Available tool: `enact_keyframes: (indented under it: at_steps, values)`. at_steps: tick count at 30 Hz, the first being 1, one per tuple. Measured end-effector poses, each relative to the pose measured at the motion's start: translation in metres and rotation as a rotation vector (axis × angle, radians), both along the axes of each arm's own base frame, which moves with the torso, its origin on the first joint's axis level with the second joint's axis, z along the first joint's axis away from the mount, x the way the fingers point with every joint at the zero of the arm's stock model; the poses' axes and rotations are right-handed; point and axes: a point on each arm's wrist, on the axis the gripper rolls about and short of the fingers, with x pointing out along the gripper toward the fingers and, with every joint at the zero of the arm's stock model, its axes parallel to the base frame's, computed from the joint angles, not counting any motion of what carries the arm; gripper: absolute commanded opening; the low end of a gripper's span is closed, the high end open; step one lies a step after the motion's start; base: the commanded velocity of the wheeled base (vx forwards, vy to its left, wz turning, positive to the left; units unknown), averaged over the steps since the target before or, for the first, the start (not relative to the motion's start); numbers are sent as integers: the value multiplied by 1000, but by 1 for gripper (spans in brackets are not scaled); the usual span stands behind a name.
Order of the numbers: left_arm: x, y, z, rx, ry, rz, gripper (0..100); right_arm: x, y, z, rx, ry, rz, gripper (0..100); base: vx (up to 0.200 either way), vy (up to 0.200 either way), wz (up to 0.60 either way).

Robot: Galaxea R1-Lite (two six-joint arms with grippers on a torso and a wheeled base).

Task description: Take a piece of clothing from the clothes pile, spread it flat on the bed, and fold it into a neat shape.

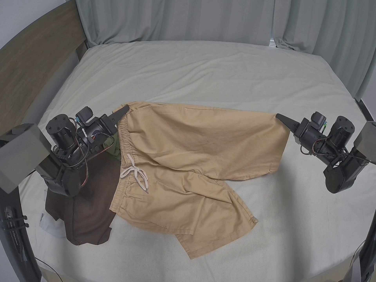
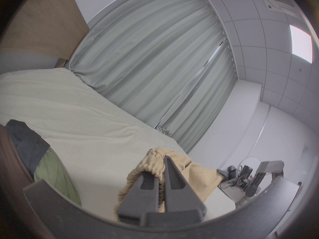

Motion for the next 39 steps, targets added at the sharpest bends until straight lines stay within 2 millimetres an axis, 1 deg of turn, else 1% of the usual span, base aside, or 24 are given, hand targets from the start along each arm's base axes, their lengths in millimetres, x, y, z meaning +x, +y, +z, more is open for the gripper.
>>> enact_keyframes:
  at_steps: [3,12,21,27,28,34,39]
  values:
    - [8,-1,-2,-24,2,-3,0,8,0,-3,1,-8,-1,0,0,0,0]
    - [36,-4,-15,-55,-8,-8,0,33,1,-21,1,-9,-1,0,0,0,0]
    - [58,-7,-37,-76,3,-13,0,55,2,-39,2,-13,-1,0,0,0,0]
    - [70,-5,-48,-77,10,-8,0,66,-3,-46,3,-22,-13,0,0,0,0]
    - [71,-5,-49,-77,12,-8,100,67,-3,-47,3,-22,-15,100,0,0,0]
    - [75,-5,-51,-109,53,-16,100,70,-8,-49,5,-29,-31,100,0,0,0]
    - [74,-7,-42,-159,121,-20,100,65,-11,-53,-2,-4,-40,100,0,0,0]
